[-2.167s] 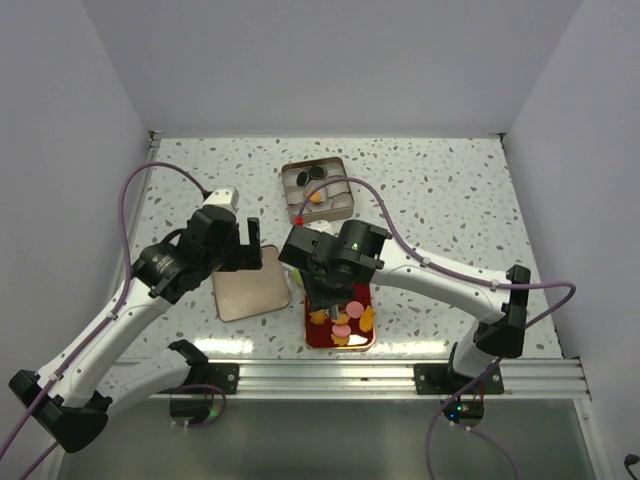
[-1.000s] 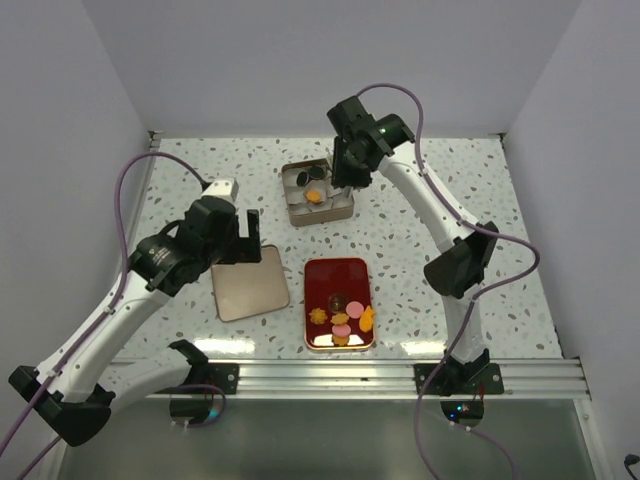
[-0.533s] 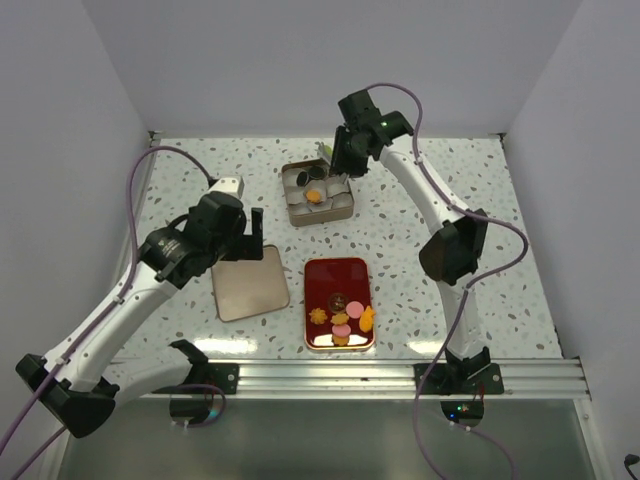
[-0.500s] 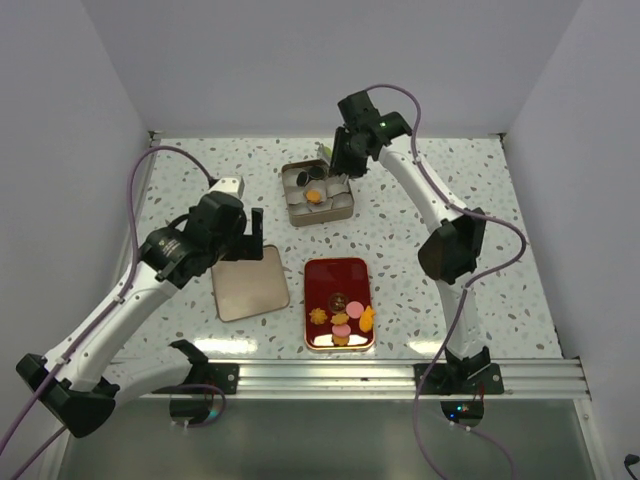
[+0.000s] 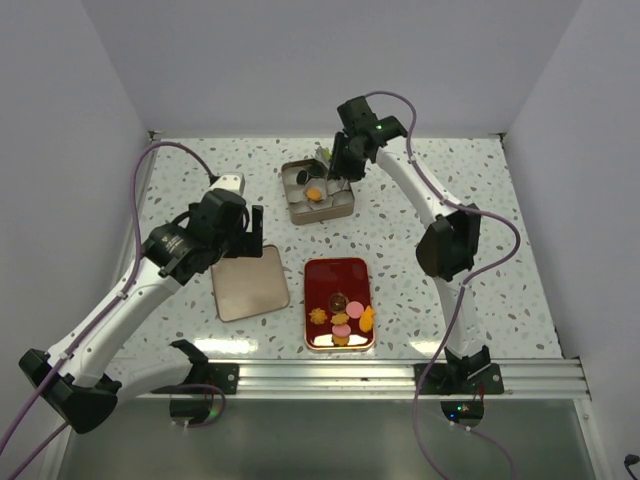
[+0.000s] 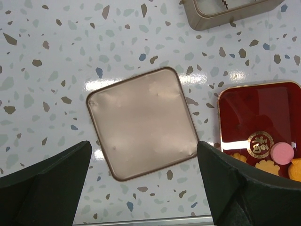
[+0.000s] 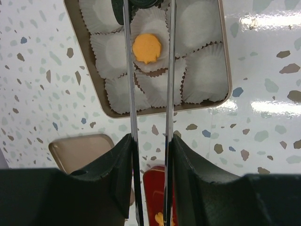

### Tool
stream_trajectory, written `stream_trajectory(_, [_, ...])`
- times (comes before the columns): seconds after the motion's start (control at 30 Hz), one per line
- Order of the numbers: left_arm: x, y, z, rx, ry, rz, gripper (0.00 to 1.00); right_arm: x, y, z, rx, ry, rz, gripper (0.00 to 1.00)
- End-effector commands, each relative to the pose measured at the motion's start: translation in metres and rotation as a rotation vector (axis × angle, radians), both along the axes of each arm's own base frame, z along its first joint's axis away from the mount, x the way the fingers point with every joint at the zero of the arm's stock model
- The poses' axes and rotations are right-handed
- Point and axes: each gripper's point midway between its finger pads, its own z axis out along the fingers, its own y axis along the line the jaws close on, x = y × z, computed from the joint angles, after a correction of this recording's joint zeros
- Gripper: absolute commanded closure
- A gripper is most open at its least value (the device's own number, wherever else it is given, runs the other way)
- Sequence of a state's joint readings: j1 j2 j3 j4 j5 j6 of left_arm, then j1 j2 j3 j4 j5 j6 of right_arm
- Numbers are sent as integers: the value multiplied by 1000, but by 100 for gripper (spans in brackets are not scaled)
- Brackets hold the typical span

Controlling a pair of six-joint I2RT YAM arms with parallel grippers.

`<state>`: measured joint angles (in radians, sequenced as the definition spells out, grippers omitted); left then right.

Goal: Pack the cookies

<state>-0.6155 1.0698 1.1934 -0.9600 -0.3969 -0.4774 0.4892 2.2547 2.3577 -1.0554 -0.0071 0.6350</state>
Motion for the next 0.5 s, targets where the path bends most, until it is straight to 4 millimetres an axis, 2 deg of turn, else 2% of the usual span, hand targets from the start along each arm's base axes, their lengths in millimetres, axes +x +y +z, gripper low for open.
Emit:
stream_trajectory(0.0, [8, 1, 14, 7, -43, 6, 0, 6, -12, 16, -3, -51, -25, 66])
stream_trajectory(0.27, [10, -4, 11, 3, -33, -4, 0, -1, -26, 13, -48, -45, -55, 66])
stream_trajectory(0.47, [9, -3, 11, 2, -35, -2, 0, -3, -32, 24, -48, -71, -77, 66])
